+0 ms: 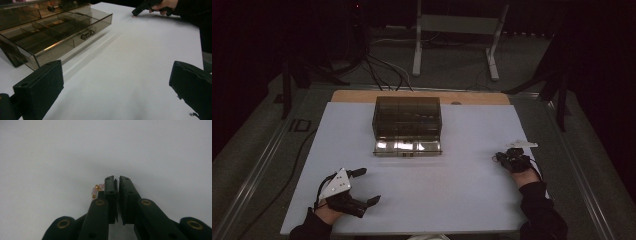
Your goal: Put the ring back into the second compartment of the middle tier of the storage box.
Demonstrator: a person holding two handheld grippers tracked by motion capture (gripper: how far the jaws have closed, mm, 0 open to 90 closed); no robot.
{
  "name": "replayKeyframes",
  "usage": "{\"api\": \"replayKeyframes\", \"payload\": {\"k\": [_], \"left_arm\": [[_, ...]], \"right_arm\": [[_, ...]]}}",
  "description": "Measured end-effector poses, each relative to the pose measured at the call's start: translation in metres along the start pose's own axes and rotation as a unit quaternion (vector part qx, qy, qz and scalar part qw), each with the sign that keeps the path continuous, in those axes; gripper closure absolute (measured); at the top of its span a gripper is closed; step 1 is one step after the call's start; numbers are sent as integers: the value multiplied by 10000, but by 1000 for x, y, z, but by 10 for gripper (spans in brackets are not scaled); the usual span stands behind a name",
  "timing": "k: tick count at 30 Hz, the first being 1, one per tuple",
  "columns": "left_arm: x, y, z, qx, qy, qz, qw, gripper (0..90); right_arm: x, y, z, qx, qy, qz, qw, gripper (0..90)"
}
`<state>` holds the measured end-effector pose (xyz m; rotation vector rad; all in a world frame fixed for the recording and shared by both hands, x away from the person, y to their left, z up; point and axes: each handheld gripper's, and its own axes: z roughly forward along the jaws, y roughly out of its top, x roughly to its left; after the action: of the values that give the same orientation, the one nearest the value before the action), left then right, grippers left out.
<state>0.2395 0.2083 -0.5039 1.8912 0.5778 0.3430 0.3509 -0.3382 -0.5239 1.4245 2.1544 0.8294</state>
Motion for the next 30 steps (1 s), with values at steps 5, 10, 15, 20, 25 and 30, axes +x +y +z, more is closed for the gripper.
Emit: {"api": "replayKeyframes", "payload": {"k": [5,10,15,20,25,30], "left_arm": [[0,0,0,-6,-1,-16,10000,8],[0,0,0,-29,1,5,10000,8],[0,1,0,-45,4,4,10000,8],[-1,0,0,2,14,44,10000,8],[0,0,1,27,11,27,10000,8],[0,0,1,24,4,19,10000,8]], "right_arm": [[0,1,0,71,2,43,10000,865],[0,2,0,68,-17,54,10000,867],[-1,2,-3,-47,-59,133,9999,867],[-5,2,-11,-194,-142,217,9995,867],[-6,4,-16,-287,-103,303,9991,867],[-3,6,-20,-362,-12,336,9988,867]]}}
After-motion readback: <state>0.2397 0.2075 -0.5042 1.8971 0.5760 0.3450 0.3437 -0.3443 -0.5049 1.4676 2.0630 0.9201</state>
